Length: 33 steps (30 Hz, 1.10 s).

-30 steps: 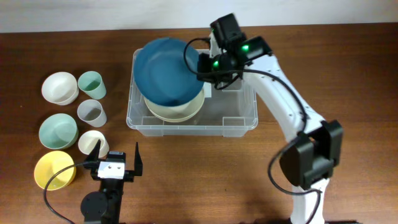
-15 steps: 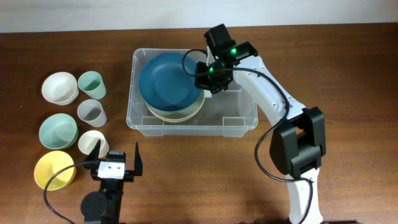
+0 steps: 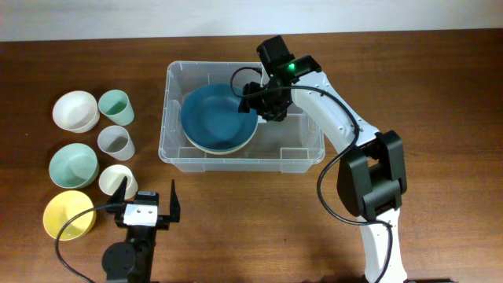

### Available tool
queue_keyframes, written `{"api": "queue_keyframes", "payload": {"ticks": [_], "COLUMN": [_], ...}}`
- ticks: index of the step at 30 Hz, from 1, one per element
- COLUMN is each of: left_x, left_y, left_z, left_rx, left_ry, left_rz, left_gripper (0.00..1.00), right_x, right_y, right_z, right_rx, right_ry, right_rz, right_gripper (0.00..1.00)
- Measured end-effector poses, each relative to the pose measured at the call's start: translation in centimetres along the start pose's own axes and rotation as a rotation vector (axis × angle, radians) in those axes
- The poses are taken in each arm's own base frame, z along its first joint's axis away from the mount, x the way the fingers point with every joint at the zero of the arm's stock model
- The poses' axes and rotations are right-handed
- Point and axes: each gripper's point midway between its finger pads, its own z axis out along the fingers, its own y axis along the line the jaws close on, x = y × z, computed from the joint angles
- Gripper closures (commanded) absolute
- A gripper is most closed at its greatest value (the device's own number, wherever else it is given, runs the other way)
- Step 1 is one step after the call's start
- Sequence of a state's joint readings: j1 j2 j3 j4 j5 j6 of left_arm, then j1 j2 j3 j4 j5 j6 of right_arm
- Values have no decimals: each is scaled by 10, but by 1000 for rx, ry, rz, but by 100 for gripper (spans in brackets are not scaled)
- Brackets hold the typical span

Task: Pack container

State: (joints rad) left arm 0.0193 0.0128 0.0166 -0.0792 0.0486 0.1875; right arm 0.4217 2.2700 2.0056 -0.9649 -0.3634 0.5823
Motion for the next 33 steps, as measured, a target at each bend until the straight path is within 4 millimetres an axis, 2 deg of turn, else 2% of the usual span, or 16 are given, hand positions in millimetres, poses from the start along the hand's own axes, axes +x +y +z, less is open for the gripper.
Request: {"api": "queue_keyframes", "payload": {"ticks": [5,8,10,12,15,18,22,27,30,32,33], "left_x": [0,0,0,0,0,0,0,0,0,0,0], "left_y": [0,0,0,0,0,0,0,0,0,0,0], "left_z": [0,0,0,0,0,0,0,0,0,0,0], "left_rx": [0,0,0,0,0,0,0,0,0,0,0], "left_ry": [0,0,0,0,0,0,0,0,0,0,0], "left_rz": [0,0,0,0,0,0,0,0,0,0,0], "left_gripper": [0,1,0,0,0,0,0,0,0,0,0], "right_x": [1,8,11,8,-2,-9,7,32,41,46,49], "right_y": [-2,-12,-20,-21,-10,6,17,26,31,33,34], "right_z": [0,-2,-9,-24,-61,-112,-198,-276,-298,-310,-316], "right_rx": [8,63,115,160,196,206,237,224,199,185,180], "right_ry": [4,26,34,24,-33,-120,-225,-353,-400,-424,-437], "right_rz": [-12,-15,-22,-44,-87,-129,-162,-199,-216,-228,-238], "right_gripper": [27,26,25,25,23,16,14,12,11,1,1]}}
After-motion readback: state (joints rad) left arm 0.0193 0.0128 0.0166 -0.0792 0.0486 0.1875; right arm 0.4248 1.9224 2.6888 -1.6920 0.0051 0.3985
